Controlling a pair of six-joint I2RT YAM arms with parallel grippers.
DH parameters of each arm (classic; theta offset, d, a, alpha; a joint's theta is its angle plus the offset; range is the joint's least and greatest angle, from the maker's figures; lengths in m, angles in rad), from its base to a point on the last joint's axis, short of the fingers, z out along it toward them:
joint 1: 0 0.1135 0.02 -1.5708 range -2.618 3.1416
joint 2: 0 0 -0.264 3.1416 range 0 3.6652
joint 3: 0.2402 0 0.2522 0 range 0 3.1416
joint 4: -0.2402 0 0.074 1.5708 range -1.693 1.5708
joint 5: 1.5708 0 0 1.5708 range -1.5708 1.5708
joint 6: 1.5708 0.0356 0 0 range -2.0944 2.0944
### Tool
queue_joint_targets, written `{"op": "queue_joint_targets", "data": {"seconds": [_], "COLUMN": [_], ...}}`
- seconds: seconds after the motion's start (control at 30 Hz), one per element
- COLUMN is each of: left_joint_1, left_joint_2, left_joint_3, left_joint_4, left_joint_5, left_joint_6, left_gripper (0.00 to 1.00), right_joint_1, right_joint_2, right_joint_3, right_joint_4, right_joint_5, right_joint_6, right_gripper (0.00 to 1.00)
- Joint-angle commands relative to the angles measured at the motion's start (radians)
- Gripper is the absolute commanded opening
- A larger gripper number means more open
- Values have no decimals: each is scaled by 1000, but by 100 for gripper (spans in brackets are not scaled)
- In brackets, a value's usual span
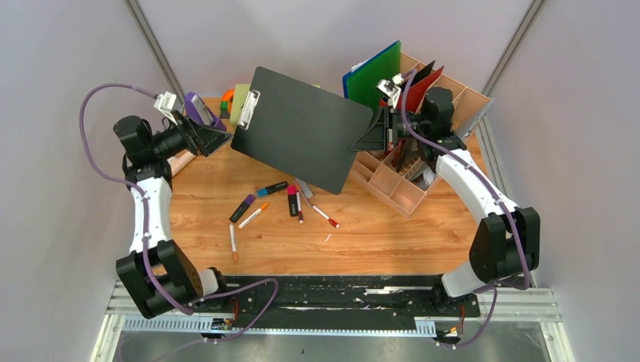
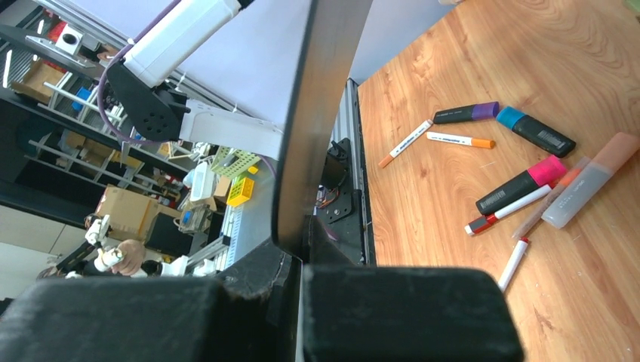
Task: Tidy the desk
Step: Pick up the folder from the center of the board.
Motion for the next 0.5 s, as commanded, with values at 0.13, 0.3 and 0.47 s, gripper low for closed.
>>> {"op": "queue_joint_targets", "data": {"seconds": [0.13, 0.3, 0.47], "left_joint_1": [-106, -153, -217], "left_joint_2": [-38, 21, 90], "left_joint_3": [-126, -151, -162], "left_joint_4": [593, 822, 981], "left_joint_5": [-70, -101, -138], "left_joint_6": [-430, -608, -734], "left_gripper": [100, 100, 100], "right_joint_1": [-29, -43, -53], "right_joint_2": [-93, -109, -126], "right_joint_3": [-32, -43, -84], "right_joint_4": [219, 253, 339], "right_joint_5": [80, 107, 128], "right_joint_6": [122, 146, 197], "right_gripper": [0, 0, 0]}}
